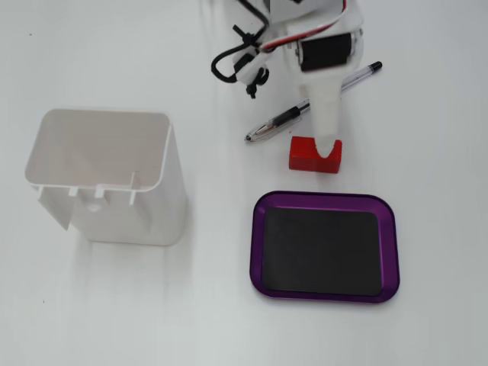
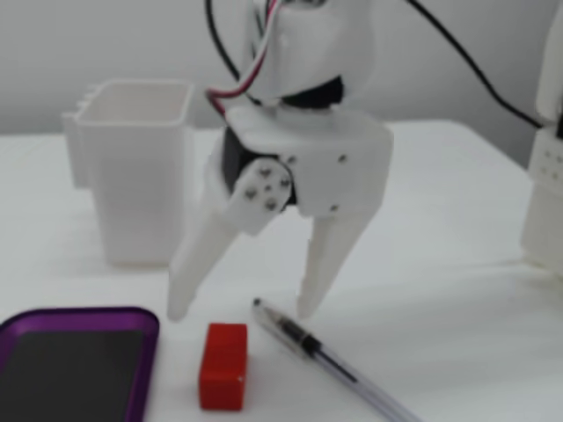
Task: Pick up the cube and place it in the box.
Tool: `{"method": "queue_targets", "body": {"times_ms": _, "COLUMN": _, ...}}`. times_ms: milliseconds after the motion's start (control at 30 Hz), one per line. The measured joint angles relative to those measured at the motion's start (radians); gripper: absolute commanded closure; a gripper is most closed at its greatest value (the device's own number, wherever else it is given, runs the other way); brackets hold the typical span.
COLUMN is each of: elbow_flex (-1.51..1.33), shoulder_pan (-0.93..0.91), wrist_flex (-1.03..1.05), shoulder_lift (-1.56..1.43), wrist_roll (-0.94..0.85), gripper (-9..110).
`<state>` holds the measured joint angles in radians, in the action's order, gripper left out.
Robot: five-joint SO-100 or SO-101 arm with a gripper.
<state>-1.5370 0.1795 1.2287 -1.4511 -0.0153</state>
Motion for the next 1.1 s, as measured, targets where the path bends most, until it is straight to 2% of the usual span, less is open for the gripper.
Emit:
{"method": "queue_targets", "body": {"times_ms": 333, "elbow_flex": 0.005, "shoulder_pan": 0.006, "wrist_flex": -0.058, "shoulder_lift": 0.140, "wrist_roll": 0.000, "gripper": 70}}
{"method": "queue_targets", "body": {"times_ms": 600, "elbow_flex": 0.005, "shoulder_pan": 0.006, "wrist_flex": -0.061, "shoulder_lift": 0.143, "wrist_roll": -0.002, "gripper": 98}}
{"method": "queue_targets", "body": {"times_ms": 800, "elbow_flex": 0.005, "shoulder_pan": 0.006, "wrist_flex": -0.061, "shoulder_lift": 0.143, "wrist_roll": 0.000, "gripper": 102}}
{"method": "queue_targets", "body": {"times_ms": 1100, "elbow_flex": 0.061, "shoulder_pan": 0.015, "wrist_flex": -0.055, "shoulder_lift": 0.058, "wrist_roll": 0.000, "gripper": 102}}
